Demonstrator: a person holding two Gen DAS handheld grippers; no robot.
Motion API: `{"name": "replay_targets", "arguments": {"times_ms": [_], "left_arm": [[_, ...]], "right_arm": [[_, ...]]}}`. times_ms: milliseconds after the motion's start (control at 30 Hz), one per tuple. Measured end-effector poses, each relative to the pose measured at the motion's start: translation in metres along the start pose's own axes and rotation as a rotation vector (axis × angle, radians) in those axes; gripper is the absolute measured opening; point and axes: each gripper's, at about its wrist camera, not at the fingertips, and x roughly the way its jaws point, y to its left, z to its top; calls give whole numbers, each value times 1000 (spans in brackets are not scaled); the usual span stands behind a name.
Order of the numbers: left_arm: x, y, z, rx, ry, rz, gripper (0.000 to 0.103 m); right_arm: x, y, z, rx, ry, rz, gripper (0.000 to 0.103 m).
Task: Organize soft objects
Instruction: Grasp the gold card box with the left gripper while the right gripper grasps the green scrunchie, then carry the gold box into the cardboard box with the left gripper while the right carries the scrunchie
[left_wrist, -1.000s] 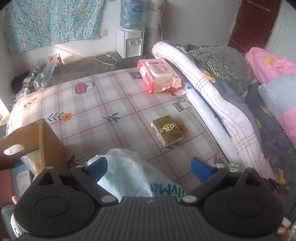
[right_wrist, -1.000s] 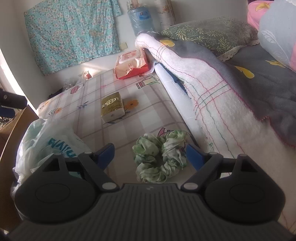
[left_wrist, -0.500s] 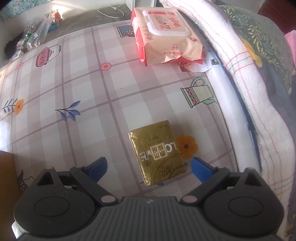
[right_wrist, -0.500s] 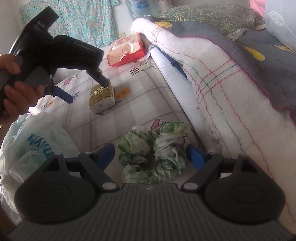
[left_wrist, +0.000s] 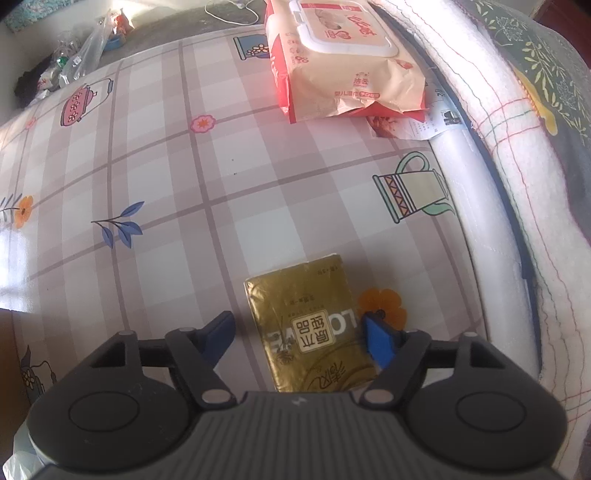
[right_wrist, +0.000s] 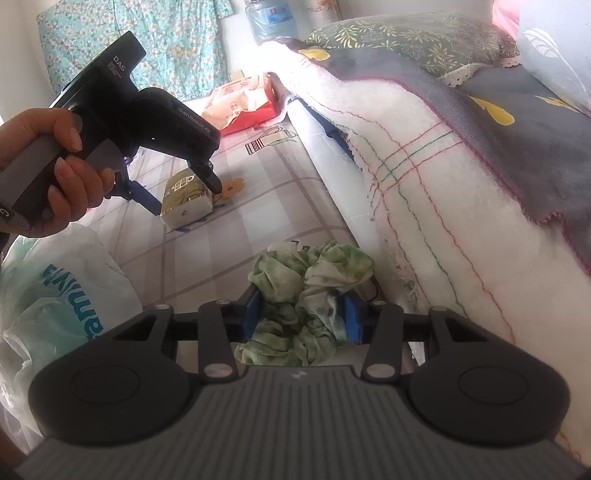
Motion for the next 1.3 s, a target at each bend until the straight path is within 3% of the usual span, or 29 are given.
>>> {"name": "replay_targets", "arguments": {"times_ms": [33,333,600,1000,1300], "left_arm": [[-1,1,0,-2,-5,-4,61],[-25,18,-13,-71,-15,-102,60],[-98,49,-45,-85,-100,-198,60],[-238,145,-158,-125,-322,-307,60],[-282,252,-269,-314,-449,-255,61]], "right_arm": [[-2,0,-1,1,-3,0,34],[-27,-7,-5,82,-3,60,25],[-60,-10,-10,202,-12,213,25],[-134,32,-16,151,-89,395,25],[-161,102,-20,17,-50,569,26]]}}
